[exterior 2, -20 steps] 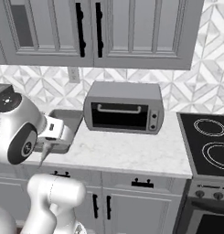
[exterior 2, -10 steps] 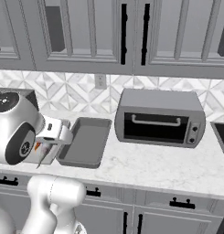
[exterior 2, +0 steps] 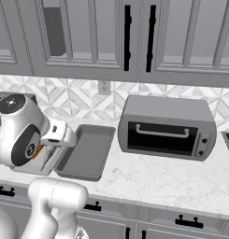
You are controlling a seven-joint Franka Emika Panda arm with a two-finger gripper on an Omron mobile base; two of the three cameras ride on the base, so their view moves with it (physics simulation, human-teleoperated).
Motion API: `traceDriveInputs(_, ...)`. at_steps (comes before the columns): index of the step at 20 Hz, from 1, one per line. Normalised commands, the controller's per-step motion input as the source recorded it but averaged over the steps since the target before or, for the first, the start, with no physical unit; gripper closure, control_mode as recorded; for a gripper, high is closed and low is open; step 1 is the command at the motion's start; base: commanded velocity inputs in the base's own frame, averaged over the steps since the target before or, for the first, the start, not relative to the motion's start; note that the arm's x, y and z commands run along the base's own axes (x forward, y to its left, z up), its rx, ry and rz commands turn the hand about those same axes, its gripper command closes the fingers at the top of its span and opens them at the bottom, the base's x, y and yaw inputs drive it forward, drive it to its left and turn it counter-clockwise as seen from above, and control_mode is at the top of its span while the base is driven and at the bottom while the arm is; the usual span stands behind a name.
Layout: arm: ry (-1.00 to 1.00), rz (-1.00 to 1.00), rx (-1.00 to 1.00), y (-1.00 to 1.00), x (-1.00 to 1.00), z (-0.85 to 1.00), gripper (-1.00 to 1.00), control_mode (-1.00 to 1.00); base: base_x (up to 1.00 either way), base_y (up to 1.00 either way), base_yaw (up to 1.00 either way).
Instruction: Place one carrot and one fish in each tupperware on the nearby counter, to pack two identical lunches.
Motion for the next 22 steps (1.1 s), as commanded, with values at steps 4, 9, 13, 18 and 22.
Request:
traceDriveInputs(4,0.08,0.02,0.01,-0.06,0.91,-0.49,1.0,-1.0,0.0,0.0,0.0)
traceDriveInputs(9,0.11,0.0,0.03,-0.07,1.0,-0.4,1.0,-1.0,0.0,0.0,0.0)
traceDriveInputs(13,0.25,0.0,-0.05,0.03,1.0,-0.63,1.0,-1.0,0.0,0.0,0.0)
traceDriveInputs(18,0.17,-0.01,-0.05,0.0,0.97,-0.68,1.0,-1.0,0.0,0.0,0.0)
traceDriveInputs(22,-0.01,0.0,0.01,0.0,0.85,-0.44,1.0,-1.0,0.0,0.0,0.0)
